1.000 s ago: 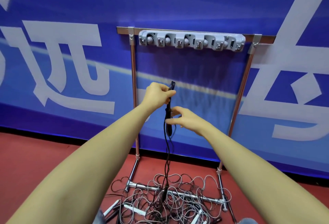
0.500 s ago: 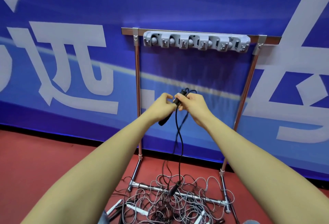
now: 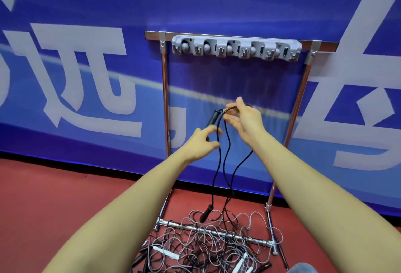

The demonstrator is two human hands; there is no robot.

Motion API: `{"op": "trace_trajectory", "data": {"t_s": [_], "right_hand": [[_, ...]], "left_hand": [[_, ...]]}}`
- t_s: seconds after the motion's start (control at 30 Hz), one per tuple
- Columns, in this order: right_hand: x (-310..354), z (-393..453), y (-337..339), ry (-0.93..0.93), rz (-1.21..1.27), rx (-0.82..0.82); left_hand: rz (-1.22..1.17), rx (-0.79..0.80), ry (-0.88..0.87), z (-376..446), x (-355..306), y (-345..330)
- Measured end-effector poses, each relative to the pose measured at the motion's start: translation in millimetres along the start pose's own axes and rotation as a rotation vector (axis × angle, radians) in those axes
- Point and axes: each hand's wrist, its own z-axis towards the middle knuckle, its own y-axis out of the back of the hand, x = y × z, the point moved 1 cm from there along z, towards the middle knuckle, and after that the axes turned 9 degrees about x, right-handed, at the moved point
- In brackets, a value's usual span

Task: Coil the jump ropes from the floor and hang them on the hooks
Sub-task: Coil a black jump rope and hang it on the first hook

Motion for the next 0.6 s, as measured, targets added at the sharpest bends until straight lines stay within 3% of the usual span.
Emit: {"op": "trace_trajectory", "data": {"t_s": [0.17, 0.27, 0.37, 0.43, 0.6], "right_hand": [[3.8, 1.6, 2.3, 0.022, 0.208, 0.007], [-8.1, -1.4, 11.9, -0.036, -0.101, 0.105], [-31.1, -11.5, 14.7, -0.093, -0.528, 0.335], [-44.7, -16.6, 9.5, -0.12, -0.661, 0.44], [-41.0, -14.2, -2.5, -0.046, -0.401, 0.2]], "left_hand": [[0.02, -0.076, 0.021, 4.3, -3.1, 3.4], [-0.023, -0.202, 0.022, 10.5, -11.9, 12.4], [-0.066, -0.261, -0.001, 17.1, -25.6, 23.4], [-0.077, -0.271, -0.009, 20.5, -36.4, 30.9], [-0.114, -0.234, 0.11, 21.1, -33.8, 37.2]]}}
